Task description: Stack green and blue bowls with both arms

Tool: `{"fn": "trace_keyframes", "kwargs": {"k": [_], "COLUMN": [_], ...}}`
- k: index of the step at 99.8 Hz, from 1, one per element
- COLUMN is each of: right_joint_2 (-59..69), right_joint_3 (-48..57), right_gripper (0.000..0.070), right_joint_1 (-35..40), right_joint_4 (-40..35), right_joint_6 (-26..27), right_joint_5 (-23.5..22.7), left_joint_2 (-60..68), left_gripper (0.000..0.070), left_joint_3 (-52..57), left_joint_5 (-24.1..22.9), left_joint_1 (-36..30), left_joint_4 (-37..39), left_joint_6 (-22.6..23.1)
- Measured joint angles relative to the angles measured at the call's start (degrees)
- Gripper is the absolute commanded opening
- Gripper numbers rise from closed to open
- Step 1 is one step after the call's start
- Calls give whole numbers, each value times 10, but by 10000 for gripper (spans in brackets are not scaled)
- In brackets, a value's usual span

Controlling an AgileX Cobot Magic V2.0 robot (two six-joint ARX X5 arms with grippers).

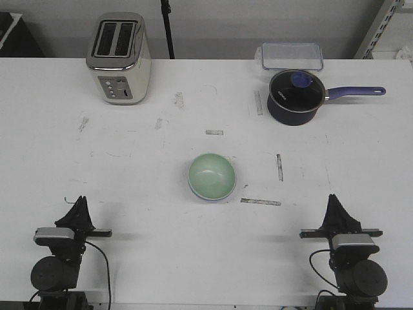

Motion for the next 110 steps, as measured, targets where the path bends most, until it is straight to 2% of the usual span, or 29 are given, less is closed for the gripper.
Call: {"fn": "trace_keyframes", "kwargs": {"k": [30,110], "right_joint_2": [-42,-43], "right_joint_3": [-69,-70], "right_gripper": [2,2], "right_joint_1": [6,19], "right_joint_4": [24,31], "right_joint_6": [0,0], "right_joint_5": [0,2], "left_joint_2": [0,0], "left_gripper": [2,2], "left_joint_3": [0,0], "left_joint_5": [0,0], "left_joint_1": [0,0], "left_joint_4": [0,0], "left_joint_6": [0,0]}}
